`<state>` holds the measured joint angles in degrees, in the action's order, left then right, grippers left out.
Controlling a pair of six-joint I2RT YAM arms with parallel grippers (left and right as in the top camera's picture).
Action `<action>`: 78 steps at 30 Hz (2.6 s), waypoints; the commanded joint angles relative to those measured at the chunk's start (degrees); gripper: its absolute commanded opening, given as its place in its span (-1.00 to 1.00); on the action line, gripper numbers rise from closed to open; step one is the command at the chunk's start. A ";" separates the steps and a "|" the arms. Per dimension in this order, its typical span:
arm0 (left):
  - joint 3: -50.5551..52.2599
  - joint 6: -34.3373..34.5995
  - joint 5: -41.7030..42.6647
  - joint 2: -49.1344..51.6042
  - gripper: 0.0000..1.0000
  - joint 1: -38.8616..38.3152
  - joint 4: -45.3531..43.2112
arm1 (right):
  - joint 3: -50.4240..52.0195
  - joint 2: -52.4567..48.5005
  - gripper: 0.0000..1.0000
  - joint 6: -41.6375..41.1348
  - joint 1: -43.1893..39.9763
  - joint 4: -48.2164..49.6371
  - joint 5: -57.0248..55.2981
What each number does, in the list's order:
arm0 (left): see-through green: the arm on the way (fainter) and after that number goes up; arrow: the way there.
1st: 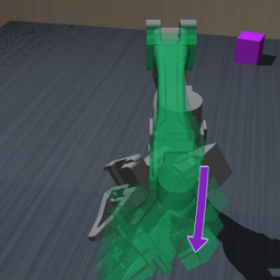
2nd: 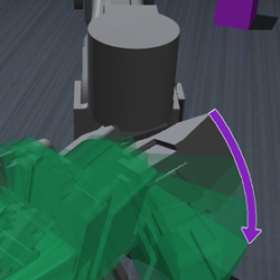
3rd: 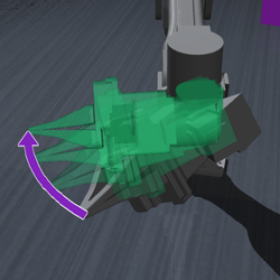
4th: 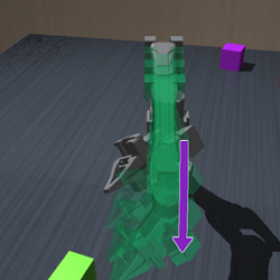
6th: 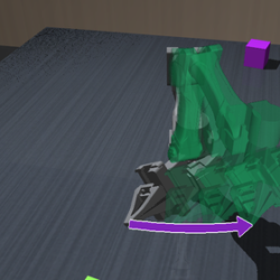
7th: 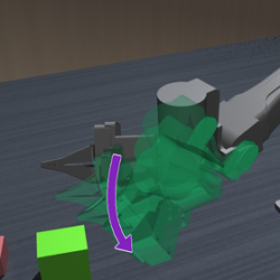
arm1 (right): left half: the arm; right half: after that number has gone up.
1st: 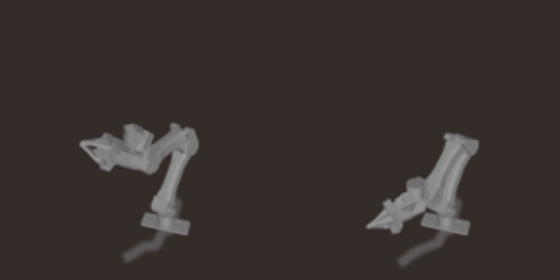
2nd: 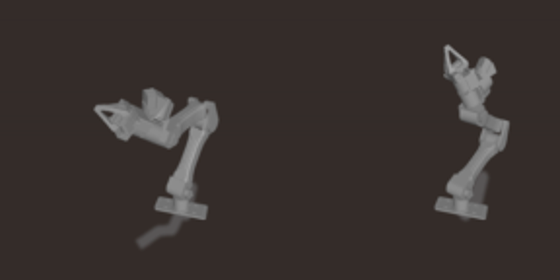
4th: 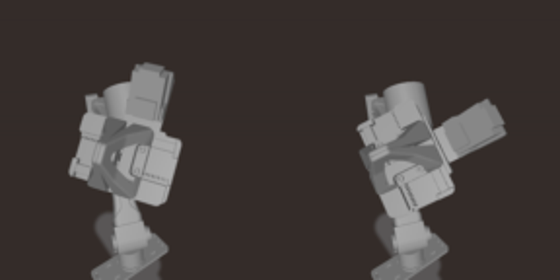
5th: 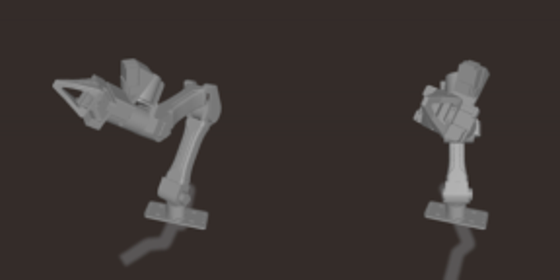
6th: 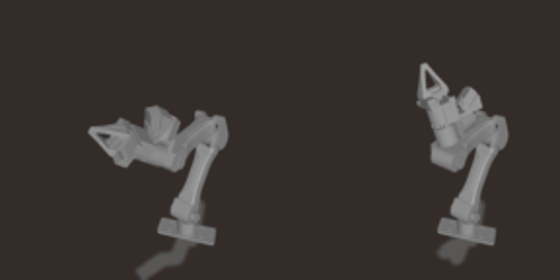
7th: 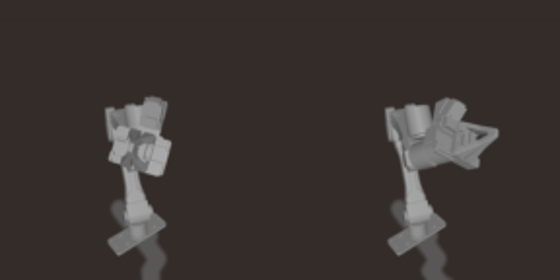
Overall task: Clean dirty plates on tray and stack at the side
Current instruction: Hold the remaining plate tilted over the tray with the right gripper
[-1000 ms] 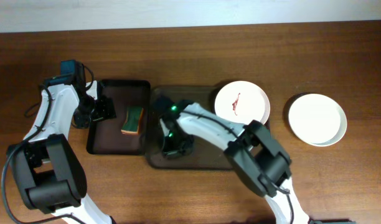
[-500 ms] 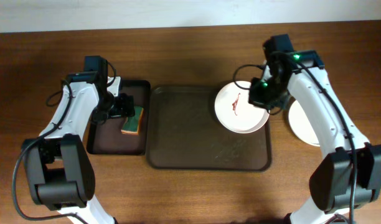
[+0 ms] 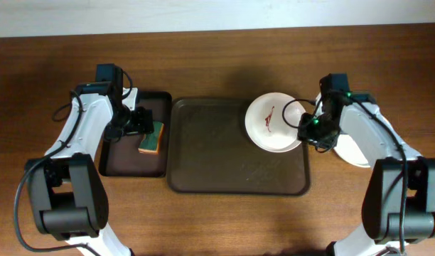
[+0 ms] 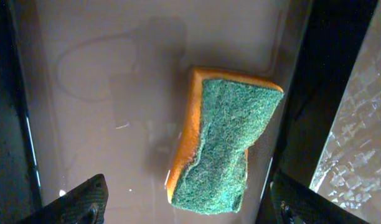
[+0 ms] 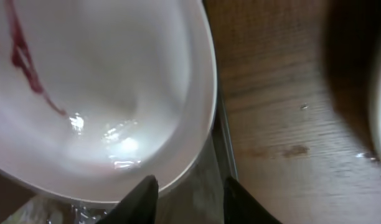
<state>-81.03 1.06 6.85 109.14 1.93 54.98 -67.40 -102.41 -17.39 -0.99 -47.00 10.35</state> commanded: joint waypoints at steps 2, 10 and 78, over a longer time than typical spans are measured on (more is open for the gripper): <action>-0.76 -0.90 -0.20 -2.14 0.64 0.09 0.26 | 1.95 0.79 -0.38 0.02 -0.15 8.28 -4.00; -0.76 -0.90 -0.22 -2.14 0.64 0.09 0.39 | 2.27 0.79 -0.38 0.02 -0.15 12.26 -8.48; -0.76 -0.90 -0.22 -2.14 0.64 0.09 1.70 | -4.13 -8.76 -0.46 3.02 -0.04 8.24 1.22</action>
<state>-81.03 1.06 6.85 109.06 1.93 56.55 -70.72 -110.87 -14.55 -0.93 -40.12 12.05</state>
